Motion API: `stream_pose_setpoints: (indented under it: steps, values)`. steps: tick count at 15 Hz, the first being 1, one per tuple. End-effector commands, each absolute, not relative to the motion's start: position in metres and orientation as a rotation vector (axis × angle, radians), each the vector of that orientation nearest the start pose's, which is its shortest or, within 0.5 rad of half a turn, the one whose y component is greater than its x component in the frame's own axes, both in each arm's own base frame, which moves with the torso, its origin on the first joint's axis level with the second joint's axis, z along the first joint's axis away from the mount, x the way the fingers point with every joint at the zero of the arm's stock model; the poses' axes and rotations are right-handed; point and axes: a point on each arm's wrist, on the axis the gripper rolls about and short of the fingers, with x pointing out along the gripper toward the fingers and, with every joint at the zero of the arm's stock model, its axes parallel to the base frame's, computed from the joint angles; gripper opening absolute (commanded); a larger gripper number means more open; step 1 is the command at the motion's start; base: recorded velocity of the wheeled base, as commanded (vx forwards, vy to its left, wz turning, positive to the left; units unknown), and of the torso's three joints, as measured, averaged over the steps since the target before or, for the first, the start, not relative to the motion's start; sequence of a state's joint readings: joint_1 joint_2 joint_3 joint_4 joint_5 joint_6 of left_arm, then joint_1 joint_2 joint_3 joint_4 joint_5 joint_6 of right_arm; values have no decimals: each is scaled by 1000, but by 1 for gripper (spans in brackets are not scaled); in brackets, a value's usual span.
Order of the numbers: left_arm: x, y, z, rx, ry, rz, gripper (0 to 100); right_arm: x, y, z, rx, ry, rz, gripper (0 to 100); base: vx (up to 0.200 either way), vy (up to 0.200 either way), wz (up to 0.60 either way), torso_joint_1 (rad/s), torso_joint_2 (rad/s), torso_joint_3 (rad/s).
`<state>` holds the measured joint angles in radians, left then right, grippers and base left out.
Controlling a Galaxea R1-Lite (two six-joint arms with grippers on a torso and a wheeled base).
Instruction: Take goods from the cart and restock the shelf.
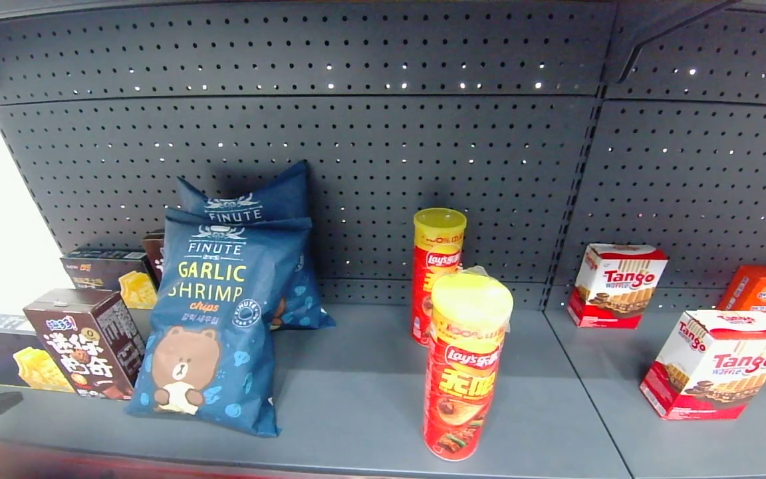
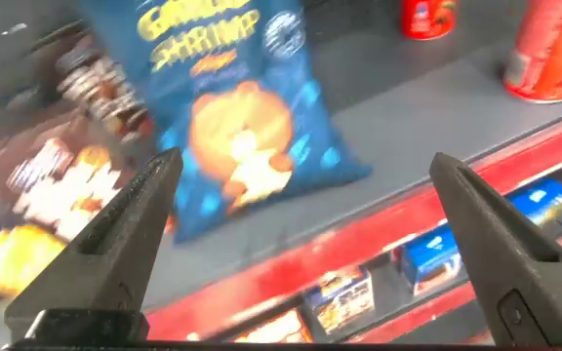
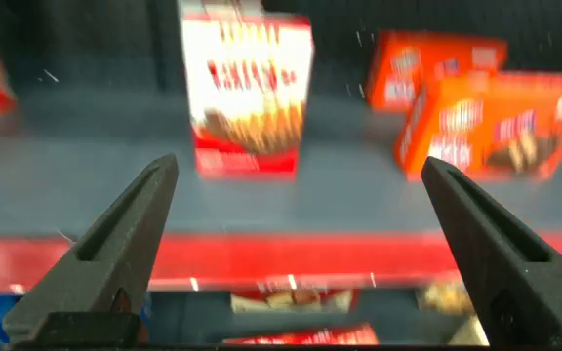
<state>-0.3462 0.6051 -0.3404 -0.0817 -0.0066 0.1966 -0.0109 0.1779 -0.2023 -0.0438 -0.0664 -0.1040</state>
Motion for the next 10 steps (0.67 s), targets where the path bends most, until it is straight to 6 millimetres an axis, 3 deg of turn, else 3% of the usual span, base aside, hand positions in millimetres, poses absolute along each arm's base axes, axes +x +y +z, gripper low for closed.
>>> stream_pose_setpoints:
  steps: [1, 5, 10]
  values:
    - [31, -11, 178, 219, 102, -362, 100, 9, 1, 207, -201, -26, 72, 100, 0, 0, 0, 0, 0, 0]
    - [35, -13, 183, 223, 107, -367, 100, 58, 16, 220, -321, 76, 374, 100, 0, 0, 0, 0, 0, 0]
    - [43, -16, 188, 228, 131, -369, 100, 114, 54, 203, -326, 172, 548, 100, 0, 0, 0, 0, 0, 0]
